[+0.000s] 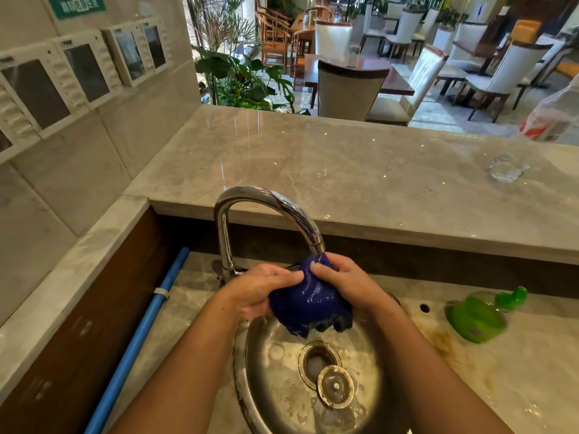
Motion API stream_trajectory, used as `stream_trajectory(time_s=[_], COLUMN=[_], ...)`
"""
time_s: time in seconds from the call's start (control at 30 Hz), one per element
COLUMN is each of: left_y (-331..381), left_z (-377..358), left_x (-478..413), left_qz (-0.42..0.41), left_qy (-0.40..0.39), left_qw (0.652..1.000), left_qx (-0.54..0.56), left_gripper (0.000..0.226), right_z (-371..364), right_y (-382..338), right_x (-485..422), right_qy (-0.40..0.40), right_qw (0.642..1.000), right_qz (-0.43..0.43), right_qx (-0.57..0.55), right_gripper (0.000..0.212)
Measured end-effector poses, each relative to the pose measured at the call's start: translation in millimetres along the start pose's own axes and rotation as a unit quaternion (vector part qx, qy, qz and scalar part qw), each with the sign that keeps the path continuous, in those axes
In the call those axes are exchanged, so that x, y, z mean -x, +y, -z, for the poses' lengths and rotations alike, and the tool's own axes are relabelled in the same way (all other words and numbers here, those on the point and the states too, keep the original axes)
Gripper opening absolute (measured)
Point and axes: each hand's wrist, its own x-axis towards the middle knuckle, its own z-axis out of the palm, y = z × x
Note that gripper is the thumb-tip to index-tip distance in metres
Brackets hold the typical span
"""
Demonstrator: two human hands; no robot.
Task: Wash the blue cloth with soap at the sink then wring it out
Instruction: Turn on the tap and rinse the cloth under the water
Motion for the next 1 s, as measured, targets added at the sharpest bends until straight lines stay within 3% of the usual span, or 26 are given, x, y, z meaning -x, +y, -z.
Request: stream_trajectory(time_s=[0.2, 0.4, 0.5, 0.6, 0.9, 1.0], left_y=[18.7, 30.9, 21.4, 15.2, 2.7, -2.9], left_z=[8.8, -14.0, -12.5, -17.0, -20.8, -19.0], left_x=[1.2, -7.3, -15.8, -19.1, -22.9, -21.3], left_qz=[0.02, 0.051, 0.047, 0.019, -0.055, -0.066], left_qy=[-0.033, -0.117, -0.08, -0.003, 0.058, 0.1], left_qw=[0.982, 0.961, 0.983, 0.994, 0.99, 0.99], left_qx=[-0.183, -0.247, -0.157, -0.106, -0.115, -0.076], left_gripper=[0.041, 0.046, 0.058, 0.041, 0.026, 0.028], right_z=[6.1, 7.4, 8.8, 10.1, -1.0, -9.2], right_y=[-9.6, -16.8, -16.7, -14.8, -1.0, 19.8], right_x=[-3.1, -15.3, -23.1, -28.2, -24.5, -17.1], right_qy=[-0.06, -0.077, -0.038, 0.019, 0.114, 0.243], right_qw=[0.997, 0.989, 0.989, 0.991, 0.986, 0.969], right_qz=[-0.009, -0.017, 0.003, 0.024, 0.066, 0.032], right_qx=[0.05, 0.124, 0.14, 0.133, 0.099, 0.04], right_gripper=[0.014, 0.01, 0.017, 0.02, 0.012, 0.017])
